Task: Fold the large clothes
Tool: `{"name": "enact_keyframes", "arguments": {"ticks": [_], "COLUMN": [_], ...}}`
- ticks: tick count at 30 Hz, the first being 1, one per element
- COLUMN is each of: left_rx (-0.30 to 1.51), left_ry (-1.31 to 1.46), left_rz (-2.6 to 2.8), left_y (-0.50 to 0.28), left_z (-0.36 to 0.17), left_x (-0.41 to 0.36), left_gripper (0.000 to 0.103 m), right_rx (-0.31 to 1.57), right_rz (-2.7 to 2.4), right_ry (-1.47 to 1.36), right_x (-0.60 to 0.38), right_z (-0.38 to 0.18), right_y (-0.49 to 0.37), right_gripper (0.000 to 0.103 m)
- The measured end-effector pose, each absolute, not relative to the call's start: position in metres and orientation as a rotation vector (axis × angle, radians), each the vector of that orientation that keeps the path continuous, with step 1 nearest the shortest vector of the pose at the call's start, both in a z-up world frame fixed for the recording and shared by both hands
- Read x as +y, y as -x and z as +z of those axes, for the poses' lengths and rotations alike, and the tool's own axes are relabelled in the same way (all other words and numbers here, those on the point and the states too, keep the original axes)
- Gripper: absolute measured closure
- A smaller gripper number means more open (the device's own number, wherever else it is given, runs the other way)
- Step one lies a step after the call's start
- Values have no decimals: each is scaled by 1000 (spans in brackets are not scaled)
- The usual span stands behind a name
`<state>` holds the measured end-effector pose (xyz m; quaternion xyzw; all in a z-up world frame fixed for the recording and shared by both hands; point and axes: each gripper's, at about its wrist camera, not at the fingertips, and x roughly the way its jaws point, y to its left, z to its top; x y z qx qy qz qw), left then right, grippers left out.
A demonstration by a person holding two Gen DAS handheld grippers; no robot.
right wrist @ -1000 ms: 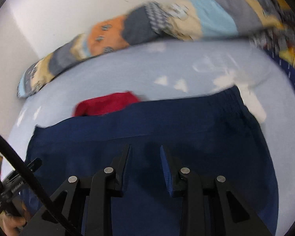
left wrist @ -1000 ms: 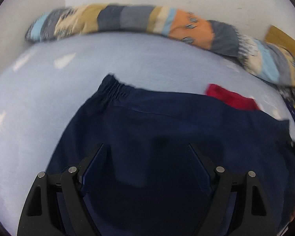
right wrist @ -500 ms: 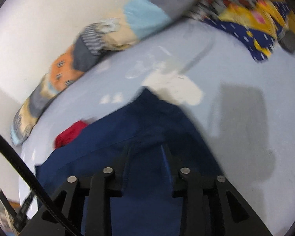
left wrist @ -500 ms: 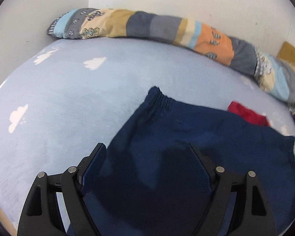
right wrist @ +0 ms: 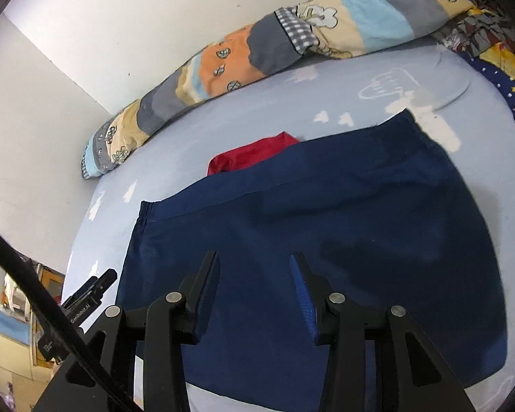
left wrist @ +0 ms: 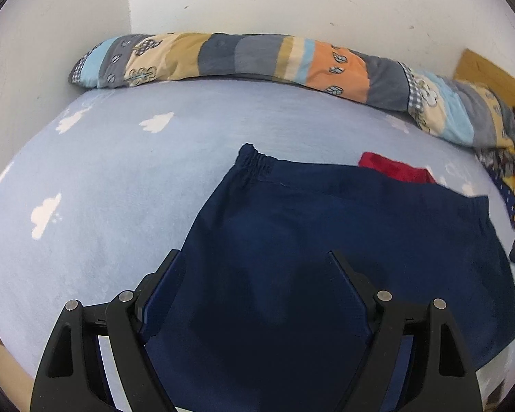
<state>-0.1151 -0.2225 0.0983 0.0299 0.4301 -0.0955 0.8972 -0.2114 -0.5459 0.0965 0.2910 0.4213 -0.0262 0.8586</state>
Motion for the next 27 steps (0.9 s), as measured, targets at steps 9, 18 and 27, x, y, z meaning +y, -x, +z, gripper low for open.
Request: {"name": "enact_keyframes", "arguments": {"ticks": [9, 18, 27], "left_rx": [1004, 1041, 1010], "left_ry": [-273, -374, -181], "left_rz": [-336, -340, -390], "left_y": [122, 129, 148], "left_z": [52, 32, 77], "left_x": [-257, -271, -270], "left_gripper": [21, 20, 20], "right_rx": [1025, 1209, 950], "right_rz": [-37, 72, -122], "right_ry": [-532, -496, -761], "right_x": [-552, -517, -633], "right_z": [68, 15, 52], "right_y": [216, 214, 264], "right_gripper": [52, 50, 39]}}
